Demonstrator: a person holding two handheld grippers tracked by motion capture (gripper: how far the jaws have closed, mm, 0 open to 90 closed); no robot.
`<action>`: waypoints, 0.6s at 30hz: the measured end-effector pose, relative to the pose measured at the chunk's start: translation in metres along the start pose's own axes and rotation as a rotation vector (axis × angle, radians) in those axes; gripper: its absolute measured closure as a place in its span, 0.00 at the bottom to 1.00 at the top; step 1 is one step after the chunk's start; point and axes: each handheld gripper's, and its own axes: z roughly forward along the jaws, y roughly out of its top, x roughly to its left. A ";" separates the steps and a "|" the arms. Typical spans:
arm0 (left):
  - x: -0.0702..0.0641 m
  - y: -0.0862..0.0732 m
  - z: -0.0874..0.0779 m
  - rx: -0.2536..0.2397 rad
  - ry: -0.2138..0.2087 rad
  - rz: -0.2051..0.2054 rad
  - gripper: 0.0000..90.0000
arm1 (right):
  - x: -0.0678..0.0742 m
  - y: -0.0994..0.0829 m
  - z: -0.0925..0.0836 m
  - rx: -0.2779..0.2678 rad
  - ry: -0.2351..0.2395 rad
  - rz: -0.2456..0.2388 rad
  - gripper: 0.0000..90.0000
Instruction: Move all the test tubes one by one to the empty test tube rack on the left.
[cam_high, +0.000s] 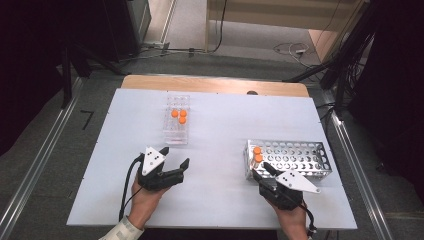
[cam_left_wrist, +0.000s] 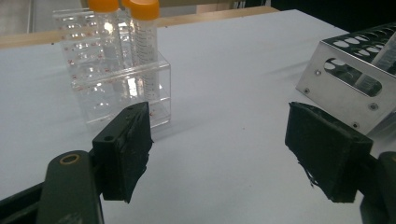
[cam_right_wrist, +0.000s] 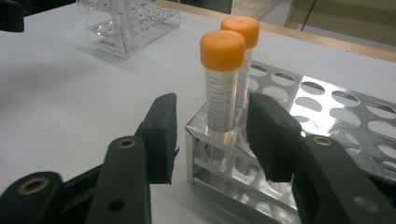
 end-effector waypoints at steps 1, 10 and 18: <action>0.000 0.000 0.000 -0.004 0.001 -0.003 0.25 | 0.001 0.000 0.002 0.000 -0.002 -0.001 0.61; 0.000 -0.001 -0.001 -0.004 -0.002 -0.002 0.25 | -0.003 0.003 0.014 -0.006 -0.022 0.020 0.69; 0.000 -0.002 0.001 0.000 -0.001 -0.003 0.22 | -0.003 0.003 0.018 -0.001 -0.026 0.019 0.76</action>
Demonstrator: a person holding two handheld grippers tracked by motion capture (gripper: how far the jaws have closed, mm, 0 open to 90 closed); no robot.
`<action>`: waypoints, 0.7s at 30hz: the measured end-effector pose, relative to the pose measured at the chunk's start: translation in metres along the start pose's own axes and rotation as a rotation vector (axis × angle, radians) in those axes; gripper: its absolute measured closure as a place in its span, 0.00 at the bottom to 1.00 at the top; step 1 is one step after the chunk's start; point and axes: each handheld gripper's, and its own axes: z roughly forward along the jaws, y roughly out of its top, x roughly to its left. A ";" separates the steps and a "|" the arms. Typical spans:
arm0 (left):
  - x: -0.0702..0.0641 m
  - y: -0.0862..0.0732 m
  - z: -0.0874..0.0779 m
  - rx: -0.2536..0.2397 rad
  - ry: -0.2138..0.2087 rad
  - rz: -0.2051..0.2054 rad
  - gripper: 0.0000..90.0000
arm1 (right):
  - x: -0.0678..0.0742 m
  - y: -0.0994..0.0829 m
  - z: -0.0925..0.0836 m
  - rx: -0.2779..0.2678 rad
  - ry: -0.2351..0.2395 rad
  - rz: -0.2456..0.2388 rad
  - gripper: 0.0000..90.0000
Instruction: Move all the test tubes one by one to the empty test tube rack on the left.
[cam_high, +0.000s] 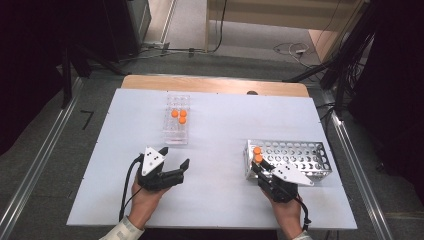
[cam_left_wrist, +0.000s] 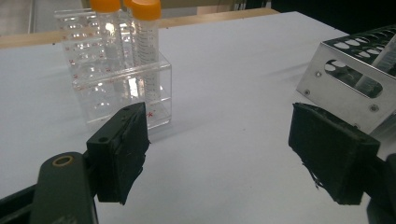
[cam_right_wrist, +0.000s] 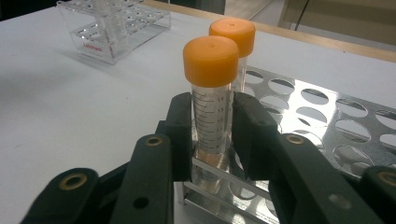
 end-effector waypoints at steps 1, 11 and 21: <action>0.000 0.000 0.000 0.001 0.000 0.002 0.22 | 0.000 0.000 0.000 0.000 -0.002 -0.002 0.78; -0.001 -0.001 0.001 0.004 -0.004 0.003 0.22 | -0.002 0.006 -0.008 -0.041 -0.008 0.011 0.79; -0.002 0.000 -0.001 -0.001 -0.013 0.006 0.21 | -0.003 0.028 -0.039 -0.159 -0.016 0.024 0.80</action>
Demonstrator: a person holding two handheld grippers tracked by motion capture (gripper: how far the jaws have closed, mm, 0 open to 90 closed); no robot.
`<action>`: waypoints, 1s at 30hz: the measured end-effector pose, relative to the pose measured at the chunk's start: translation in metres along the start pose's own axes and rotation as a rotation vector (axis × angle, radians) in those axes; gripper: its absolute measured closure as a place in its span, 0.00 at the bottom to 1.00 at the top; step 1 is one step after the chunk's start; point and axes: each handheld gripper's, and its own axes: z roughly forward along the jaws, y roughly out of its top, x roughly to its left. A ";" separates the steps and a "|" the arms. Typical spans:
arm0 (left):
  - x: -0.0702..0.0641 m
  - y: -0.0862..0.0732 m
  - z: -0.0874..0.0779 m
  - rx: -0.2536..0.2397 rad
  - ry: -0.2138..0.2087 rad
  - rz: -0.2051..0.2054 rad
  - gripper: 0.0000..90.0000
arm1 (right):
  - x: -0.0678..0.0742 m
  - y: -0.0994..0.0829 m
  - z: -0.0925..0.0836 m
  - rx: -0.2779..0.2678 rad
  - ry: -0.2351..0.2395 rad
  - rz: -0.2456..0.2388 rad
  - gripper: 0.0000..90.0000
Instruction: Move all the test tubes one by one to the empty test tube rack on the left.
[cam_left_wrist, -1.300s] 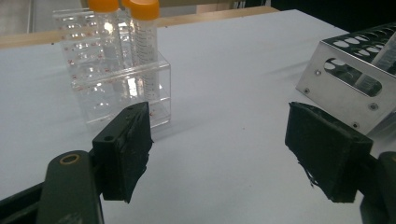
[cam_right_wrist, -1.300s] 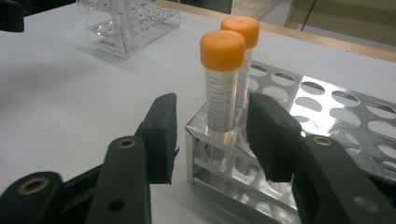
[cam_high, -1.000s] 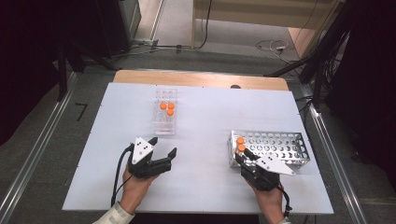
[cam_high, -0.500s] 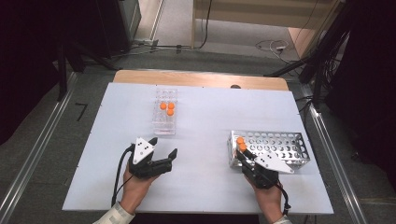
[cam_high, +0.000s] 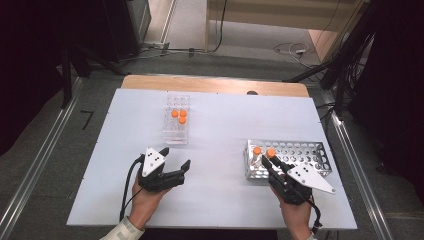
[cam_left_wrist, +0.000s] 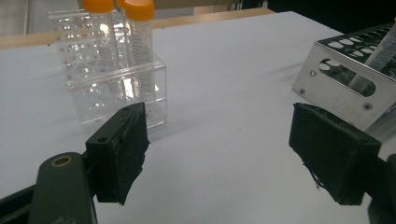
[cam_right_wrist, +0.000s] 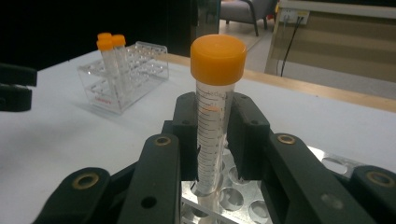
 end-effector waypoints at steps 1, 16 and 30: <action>0.000 0.000 0.000 -0.002 0.000 0.001 0.21 | 0.000 0.002 -0.003 -0.008 0.004 0.004 0.80; -0.005 0.002 -0.002 -0.009 -0.015 0.004 0.21 | 0.029 -0.004 -0.009 0.025 0.125 -0.036 0.80; -0.028 0.009 -0.010 -0.029 -0.123 0.015 0.21 | 0.057 -0.018 0.016 0.105 0.213 -0.077 0.80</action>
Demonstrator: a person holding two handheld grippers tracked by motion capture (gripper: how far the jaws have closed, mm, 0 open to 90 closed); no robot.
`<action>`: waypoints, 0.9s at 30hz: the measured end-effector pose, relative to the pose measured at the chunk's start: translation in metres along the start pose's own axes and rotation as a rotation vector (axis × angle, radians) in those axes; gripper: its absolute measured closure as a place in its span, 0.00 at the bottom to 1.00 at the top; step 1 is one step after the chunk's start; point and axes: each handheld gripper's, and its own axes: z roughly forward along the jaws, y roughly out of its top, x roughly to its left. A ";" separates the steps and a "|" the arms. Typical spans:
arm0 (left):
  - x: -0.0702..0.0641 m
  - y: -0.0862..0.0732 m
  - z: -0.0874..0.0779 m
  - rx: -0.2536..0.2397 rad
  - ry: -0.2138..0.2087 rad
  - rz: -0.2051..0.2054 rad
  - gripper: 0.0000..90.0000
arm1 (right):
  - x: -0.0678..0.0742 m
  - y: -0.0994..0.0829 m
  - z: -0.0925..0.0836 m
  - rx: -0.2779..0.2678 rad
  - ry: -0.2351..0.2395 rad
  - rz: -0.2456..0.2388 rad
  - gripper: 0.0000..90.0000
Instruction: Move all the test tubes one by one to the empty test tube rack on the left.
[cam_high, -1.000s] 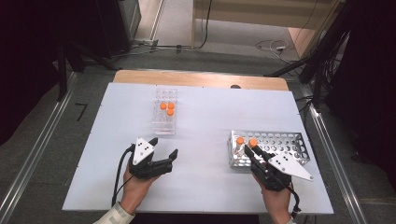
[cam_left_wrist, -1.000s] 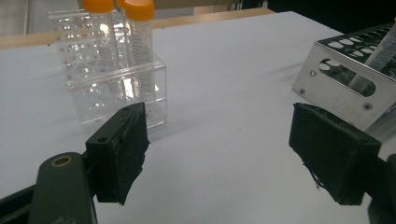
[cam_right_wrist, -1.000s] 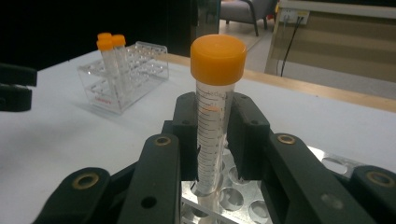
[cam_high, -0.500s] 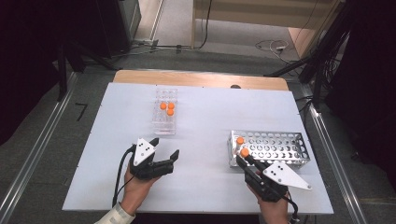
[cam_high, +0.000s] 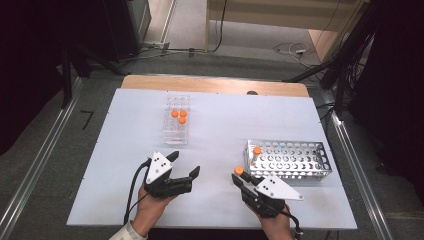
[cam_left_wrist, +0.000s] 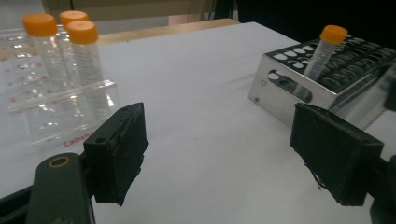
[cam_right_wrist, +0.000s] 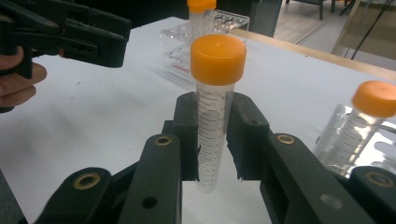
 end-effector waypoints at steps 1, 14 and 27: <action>-0.002 0.001 0.000 0.001 -0.011 0.001 0.21 | 0.000 0.000 0.002 0.005 0.002 -0.001 0.80; -0.038 0.012 -0.004 -0.033 -0.167 0.065 0.33 | 0.017 0.001 0.028 0.045 0.065 -0.036 0.80; -0.045 0.011 0.002 -0.030 -0.192 0.108 0.62 | 0.033 0.006 0.035 0.038 0.110 -0.056 0.80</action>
